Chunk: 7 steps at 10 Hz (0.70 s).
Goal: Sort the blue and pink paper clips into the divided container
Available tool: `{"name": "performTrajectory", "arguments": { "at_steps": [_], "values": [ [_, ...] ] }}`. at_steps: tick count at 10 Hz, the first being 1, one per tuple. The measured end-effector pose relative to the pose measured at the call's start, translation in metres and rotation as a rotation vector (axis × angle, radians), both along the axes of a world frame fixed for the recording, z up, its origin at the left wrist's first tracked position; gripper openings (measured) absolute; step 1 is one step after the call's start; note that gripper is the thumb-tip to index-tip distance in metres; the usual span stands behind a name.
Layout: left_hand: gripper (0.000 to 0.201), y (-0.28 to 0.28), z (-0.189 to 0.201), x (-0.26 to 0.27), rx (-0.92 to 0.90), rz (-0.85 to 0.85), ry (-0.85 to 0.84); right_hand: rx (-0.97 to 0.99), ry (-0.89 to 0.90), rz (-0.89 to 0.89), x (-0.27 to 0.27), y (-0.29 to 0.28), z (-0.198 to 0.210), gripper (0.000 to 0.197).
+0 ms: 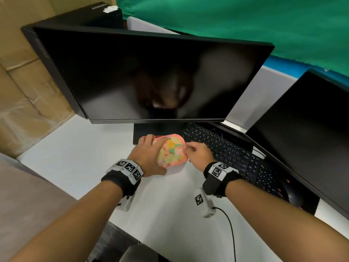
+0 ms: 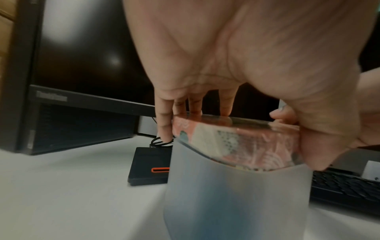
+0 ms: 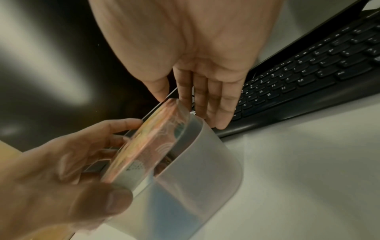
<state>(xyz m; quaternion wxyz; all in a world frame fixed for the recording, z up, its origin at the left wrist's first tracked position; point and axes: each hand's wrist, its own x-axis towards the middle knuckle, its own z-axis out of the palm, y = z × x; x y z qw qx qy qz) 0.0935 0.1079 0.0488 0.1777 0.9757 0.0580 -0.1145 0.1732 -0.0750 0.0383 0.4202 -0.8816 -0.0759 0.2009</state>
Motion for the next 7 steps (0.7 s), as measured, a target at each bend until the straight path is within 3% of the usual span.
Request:
{"name": "performTrajectory", "arguments": {
  "at_steps": [5, 7],
  "values": [
    [0.118, 0.002, 0.004, 0.009, -0.013, -0.022, 0.125, 0.015, 0.015, -0.095, -0.003, 0.001, -0.010, 0.022],
    [0.122, 0.002, 0.000, 0.008, 0.004, -0.006, 0.114, 0.034, 0.097, -0.112, -0.001, -0.003, -0.017, 0.031]
  ]
}}
